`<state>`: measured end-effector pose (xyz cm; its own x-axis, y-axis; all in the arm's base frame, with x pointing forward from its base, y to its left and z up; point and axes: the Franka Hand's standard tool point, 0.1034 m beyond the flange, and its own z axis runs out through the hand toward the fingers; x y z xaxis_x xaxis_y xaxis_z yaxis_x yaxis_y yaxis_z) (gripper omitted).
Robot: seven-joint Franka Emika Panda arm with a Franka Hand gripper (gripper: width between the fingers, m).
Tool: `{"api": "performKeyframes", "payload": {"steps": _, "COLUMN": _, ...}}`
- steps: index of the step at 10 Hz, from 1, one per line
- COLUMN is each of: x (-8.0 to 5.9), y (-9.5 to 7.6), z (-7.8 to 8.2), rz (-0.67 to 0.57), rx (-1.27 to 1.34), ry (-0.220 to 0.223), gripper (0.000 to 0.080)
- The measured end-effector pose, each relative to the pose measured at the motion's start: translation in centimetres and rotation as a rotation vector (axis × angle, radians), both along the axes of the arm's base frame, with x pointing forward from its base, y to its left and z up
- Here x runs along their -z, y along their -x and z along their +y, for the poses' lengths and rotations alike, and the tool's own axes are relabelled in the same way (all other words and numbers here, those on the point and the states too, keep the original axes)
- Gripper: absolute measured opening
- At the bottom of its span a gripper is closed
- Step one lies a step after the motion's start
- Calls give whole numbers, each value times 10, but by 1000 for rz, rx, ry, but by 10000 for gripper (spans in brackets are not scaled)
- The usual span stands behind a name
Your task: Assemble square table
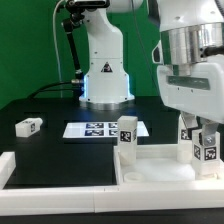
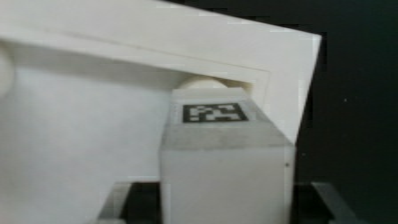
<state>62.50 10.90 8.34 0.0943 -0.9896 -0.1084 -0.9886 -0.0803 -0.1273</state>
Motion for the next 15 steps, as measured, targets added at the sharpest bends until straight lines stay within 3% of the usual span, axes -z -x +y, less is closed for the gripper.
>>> {"api": "performKeyframes", "payload": {"steps": 4, "x": 0, "y": 1, "z": 3, "rz": -2, "rx": 122, "ry": -17, "gripper": 291}}
{"api": "performKeyframes", "payload": {"steps": 5, "x": 0, "y": 2, "z": 4, "rz": -4, "rx": 69, "ry": -3, "gripper": 443}}
{"api": "performKeyframes", "payload": {"steps": 6, "x": -2, "y": 0, "z": 8, "rz": -12, "rx": -92, "ry": 39, "gripper": 570}}
{"api": "performKeyframes", "payload": {"steps": 7, "x": -3, "y": -1, "z": 12, "rz": -26, "rx": -272, "ry": 85, "gripper": 570}}
{"api": "performKeyframes", "payload": {"steps": 8, "x": -4, "y": 1, "z": 19, "rz": -22, "rx": -359, "ry": 102, "gripper": 635}}
{"api": "performKeyframes", "payload": {"steps": 12, "x": -3, "y": 0, "z": 16, "rz": -46, "rx": -624, "ry": 131, "gripper": 649}}
{"api": "performKeyframes", "payload": {"steps": 15, "x": 3, "y": -2, "z": 17, "rz": -61, "rx": -1061, "ry": 217, "gripper": 649}}
